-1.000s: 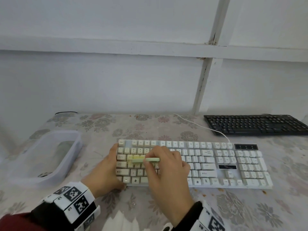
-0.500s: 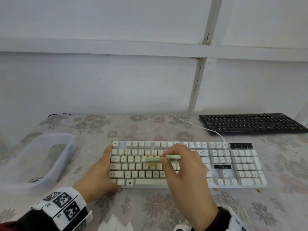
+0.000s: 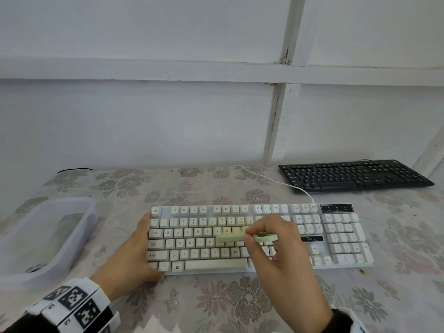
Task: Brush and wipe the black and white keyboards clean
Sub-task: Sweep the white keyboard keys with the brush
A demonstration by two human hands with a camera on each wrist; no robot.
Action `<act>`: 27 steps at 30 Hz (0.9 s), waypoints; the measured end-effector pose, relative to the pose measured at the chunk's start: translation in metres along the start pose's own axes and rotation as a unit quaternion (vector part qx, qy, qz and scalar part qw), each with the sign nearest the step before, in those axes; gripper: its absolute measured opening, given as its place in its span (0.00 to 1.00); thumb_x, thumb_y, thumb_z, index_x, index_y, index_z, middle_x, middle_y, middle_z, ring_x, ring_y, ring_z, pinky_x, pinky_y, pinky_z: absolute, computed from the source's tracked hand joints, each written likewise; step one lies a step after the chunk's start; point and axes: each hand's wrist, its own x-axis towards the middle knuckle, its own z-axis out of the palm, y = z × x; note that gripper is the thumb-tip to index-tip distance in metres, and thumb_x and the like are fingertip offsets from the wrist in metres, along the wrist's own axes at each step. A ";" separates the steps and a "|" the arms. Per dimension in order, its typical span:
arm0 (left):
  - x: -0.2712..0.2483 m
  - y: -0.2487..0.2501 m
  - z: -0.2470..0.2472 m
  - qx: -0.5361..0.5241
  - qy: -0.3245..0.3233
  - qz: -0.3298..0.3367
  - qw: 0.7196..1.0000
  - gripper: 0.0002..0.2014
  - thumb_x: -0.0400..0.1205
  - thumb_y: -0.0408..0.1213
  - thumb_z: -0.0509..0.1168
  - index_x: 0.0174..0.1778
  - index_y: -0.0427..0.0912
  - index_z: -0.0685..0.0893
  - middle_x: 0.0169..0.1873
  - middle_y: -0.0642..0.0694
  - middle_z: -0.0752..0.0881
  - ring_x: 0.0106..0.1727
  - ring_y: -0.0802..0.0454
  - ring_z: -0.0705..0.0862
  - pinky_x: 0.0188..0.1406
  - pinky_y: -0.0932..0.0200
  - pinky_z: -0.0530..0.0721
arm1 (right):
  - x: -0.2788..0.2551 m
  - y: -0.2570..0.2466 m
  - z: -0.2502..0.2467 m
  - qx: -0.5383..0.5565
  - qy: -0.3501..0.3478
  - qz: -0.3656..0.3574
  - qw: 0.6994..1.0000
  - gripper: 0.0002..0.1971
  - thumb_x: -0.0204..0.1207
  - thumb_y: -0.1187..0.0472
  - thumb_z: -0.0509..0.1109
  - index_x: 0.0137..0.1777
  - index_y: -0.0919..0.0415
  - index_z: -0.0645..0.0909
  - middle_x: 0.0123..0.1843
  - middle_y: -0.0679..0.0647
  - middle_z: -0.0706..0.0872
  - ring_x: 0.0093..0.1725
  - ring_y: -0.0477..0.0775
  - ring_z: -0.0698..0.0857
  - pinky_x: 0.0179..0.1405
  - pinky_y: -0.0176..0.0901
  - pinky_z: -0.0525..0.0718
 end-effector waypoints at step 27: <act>0.001 -0.002 0.001 0.011 0.005 -0.011 1.000 0.55 0.59 0.27 0.77 0.64 0.72 0.48 0.54 0.58 0.80 0.47 0.60 0.84 0.35 0.72 0.83 | 0.003 0.046 -0.059 0.063 0.075 0.043 0.994 0.09 0.73 0.60 0.71 0.42 0.43 0.79 0.49 0.41 0.83 0.52 0.44 0.81 0.41 0.28 0.75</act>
